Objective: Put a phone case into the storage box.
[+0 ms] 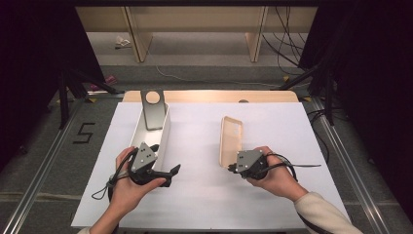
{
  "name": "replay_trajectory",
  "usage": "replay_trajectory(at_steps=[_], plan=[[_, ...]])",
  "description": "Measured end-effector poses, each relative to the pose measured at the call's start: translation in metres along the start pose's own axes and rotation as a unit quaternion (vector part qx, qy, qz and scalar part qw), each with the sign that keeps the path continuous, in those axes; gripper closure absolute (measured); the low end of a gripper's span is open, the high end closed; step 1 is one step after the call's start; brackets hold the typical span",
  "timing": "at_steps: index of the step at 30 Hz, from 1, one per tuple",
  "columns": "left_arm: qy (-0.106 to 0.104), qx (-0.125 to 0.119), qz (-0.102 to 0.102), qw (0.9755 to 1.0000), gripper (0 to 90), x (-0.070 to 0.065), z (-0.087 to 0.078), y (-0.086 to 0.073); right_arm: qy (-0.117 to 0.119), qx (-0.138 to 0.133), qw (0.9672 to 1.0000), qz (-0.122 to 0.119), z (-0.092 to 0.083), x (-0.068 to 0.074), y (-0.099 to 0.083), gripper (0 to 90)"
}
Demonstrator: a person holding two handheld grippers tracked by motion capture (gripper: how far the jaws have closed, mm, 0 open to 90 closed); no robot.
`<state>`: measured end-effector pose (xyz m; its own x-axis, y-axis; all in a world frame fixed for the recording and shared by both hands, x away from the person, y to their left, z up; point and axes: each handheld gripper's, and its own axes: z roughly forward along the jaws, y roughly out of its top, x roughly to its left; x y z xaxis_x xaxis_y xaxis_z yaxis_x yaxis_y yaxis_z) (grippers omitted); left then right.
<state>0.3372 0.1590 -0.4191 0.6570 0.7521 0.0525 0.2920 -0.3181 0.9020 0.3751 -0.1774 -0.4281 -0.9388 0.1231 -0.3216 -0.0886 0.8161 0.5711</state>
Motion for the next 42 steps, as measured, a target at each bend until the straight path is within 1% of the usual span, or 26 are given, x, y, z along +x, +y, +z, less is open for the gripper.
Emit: replay_trajectory(at_steps=[1,2,4,5,9,10,11,12,13,16,17,18,19,21,22,25,26,27,30,33,34,37,39,40,42], plan=[[-0.004,0.0,-0.006,1.0,4.9,0.0,0.001,0.002,-0.002,-0.004,1.0,-0.007,0.0,0.001,0.001,87.8],[-0.005,0.0,-0.008,1.0,5.2,0.0,0.001,0.004,-0.001,-0.006,1.0,-0.006,0.0,0.002,0.001,87.8],[-0.006,0.0,-0.009,0.9999,5.5,0.0,0.002,0.005,-0.001,-0.005,1.0,-0.004,-0.001,0.004,0.001,87.8],[-0.009,0.0,-0.01,0.9999,5.6,0.0,0.003,0.008,0.004,-0.003,1.0,-0.006,-0.001,0.005,0.002,87.8],[-0.013,-0.003,-0.009,0.9999,6.1,-0.002,0.005,0.014,0.0,-0.008,0.9999,-0.01,-0.001,0.007,0.002,87.8],[-0.017,-0.005,-0.012,0.9998,6.4,-0.002,0.006,0.016,0.004,-0.007,0.9999,-0.008,-0.001,0.008,0.003,87.8],[-0.029,-0.008,-0.025,0.9992,6.6,-0.003,0.008,0.019,0.002,-0.009,0.9999,-0.011,-0.001,0.008,0.003,87.8],[-0.032,-0.009,-0.025,0.9991,6.7,-0.003,0.01,0.021,0.002,-0.009,0.9999,-0.011,-0.001,0.009,0.003,87.8],[-0.032,-0.009,-0.022,0.9992,6.8,-0.004,0.011,0.024,0.007,-0.008,0.9999,-0.01,-0.002,0.01,0.004,87.8],[-0.032,-0.008,-0.017,0.9993,7.4,-0.006,0.017,0.03,0.001,-0.014,0.9998,-0.013,-0.002,0.011,0.005,87.8],[-0.033,-0.007,-0.015,0.9993,7.5,-0.006,0.019,0.032,0.006,-0.009,0.9999,-0.01,-0.003,0.012,0.005,87.8],[-0.033,-0.007,-0.015,0.9993,7.6,-0.006,0.019,0.032,0.006,-0.009,0.9999,-0.01,-0.003,0.012,0.005,87.8],[-0.036,-0.002,-0.012,0.9993,7.7,-0.008,0.023,0.037,0.001,-0.014,0.9998,-0.014,-0.002,0.012,0.006,87.8],[-0.035,0.002,-0.011,0.9993,8.3,-0.009,0.027,0.041,0.004,-0.014,0.9998,-0.015,-0.003,0.013,0.006,87.8],[-0.036,0.003,-0.014,0.9992,8.6,-0.009,0.029,0.043,0.008,-0.013,0.9998,-0.013,-0.003,0.013,0.007,87.8],[-0.043,0.01,-0.022,0.9988,9.6,-0.009,0.035,0.05,0.005,-0.015,0.9997,-0.018,-0.002,0.014,0.008,87.8],[-0.044,0.01,-0.025,0.9987,10.0,-0.009,0.037,0.052,0.009,-0.013,0.9997,-0.016,-0.002,0.015,0.008,87.8],[-0.044,0.01,-0.025,0.9987,10.2,-0.009,0.037,0.052,0.009,-0.013,0.9997,-0.016,-0.002,0.015,0.008,87.8],[-0.048,0.017,-0.021,0.9985,11.0,-0.01,0.045,0.06,0.008,-0.016,0.9996,-0.02,-0.002,0.016,0.011,87.8],[-0.049,0.02,-0.021,0.9984,12.4,-0.011,0.049,0.064,0.008,-0.017,0.9996,-0.022,-0.002,0.016,0.011,87.8],[-0.048,0.024,-0.024,0.9983,13.2,-0.012,0.054,0.067,0.012,-0.015,0.9996,-0.02,-0.002,0.017,0.011,87.8],[-0.051,0.031,-0.024,0.9979,14.5,-0.014,0.06,0.073,0.007,-0.017,0.9995,-0.025,-0.001,0.016,0.012,87.8],[-0.05,0.032,-0.025,0.9979,15.2,-0.016,0.062,0.075,0.008,-0.016,0.9995,-0.024,-0.001,0.017,0.013,87.8],[-0.05,0.039,-0.023,0.9977,15.4,-0.019,0.065,0.079,0.008,-0.016,0.9996,-0.023,-0.001,0.018,0.013,87.8],[-0.053,0.044,-0.022,0.9974,15.5,-0.021,0.068,0.083,0.009,-0.018,0.9995,-0.024,0.0,0.018,0.014,87.8]])
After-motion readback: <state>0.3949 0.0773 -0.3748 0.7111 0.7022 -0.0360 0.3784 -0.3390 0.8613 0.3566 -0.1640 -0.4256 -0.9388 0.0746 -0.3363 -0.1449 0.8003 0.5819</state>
